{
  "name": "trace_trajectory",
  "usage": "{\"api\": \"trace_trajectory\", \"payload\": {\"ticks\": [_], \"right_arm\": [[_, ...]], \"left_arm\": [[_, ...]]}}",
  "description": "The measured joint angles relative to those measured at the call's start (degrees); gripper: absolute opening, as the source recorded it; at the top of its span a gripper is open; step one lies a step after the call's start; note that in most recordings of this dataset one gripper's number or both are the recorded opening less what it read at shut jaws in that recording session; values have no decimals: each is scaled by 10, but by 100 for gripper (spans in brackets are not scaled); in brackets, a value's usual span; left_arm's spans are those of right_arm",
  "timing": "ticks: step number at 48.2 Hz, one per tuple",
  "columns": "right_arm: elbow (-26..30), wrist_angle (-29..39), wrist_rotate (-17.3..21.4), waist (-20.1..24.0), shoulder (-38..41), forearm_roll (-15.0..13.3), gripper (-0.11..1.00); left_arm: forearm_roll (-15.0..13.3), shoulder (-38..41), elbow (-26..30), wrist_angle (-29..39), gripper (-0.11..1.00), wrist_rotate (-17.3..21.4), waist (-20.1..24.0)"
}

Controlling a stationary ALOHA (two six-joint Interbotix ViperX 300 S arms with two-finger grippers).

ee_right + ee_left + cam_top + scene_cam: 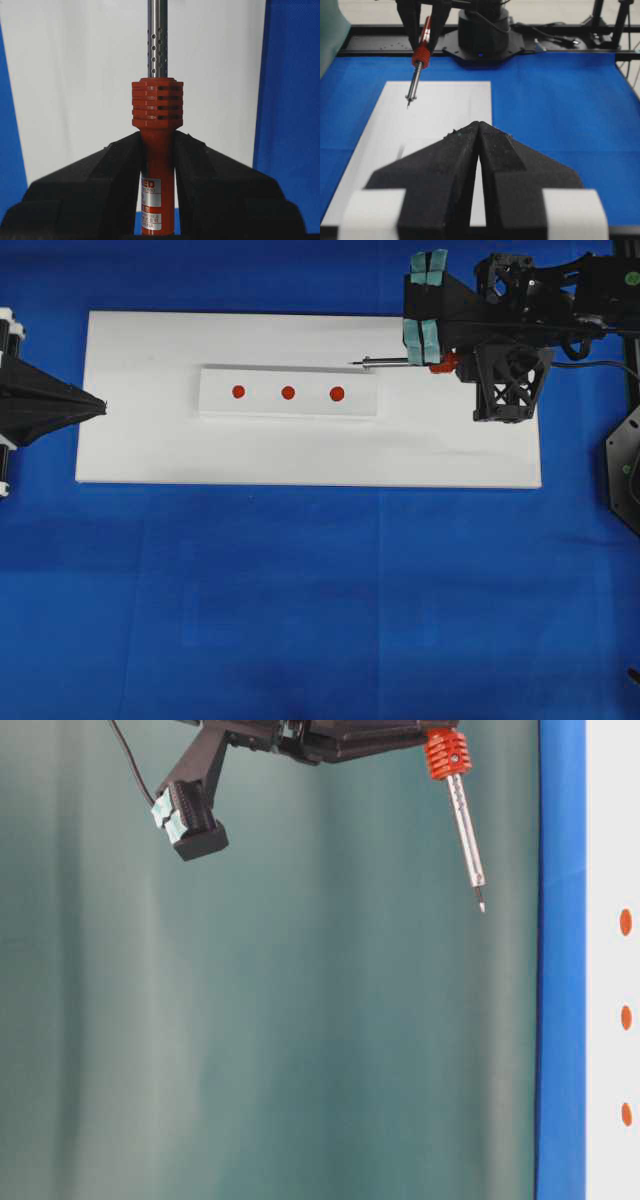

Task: Touch the tip of the soldering iron to the mark.

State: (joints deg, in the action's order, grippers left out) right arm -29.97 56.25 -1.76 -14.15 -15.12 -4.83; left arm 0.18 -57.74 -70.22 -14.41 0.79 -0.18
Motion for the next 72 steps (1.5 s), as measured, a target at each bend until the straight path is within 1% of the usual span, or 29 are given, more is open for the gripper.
{"api": "trace_trajectory", "payload": {"ticks": [26, 38, 57, 72], "right_arm": [[1, -2, 0, 0, 1, 0, 6], [0, -5, 0, 0, 33, 0, 6], [-25, -79, 0, 0, 92, -1, 6], [-33, -101, 3, 0, 119, 1, 6]], "left_arm": [[0, 0, 0, 0, 0, 0, 0], [0, 0, 0, 0, 0, 0, 0], [0, 0, 0, 7, 0, 0, 0], [0, 0, 0, 7, 0, 0, 0]]}}
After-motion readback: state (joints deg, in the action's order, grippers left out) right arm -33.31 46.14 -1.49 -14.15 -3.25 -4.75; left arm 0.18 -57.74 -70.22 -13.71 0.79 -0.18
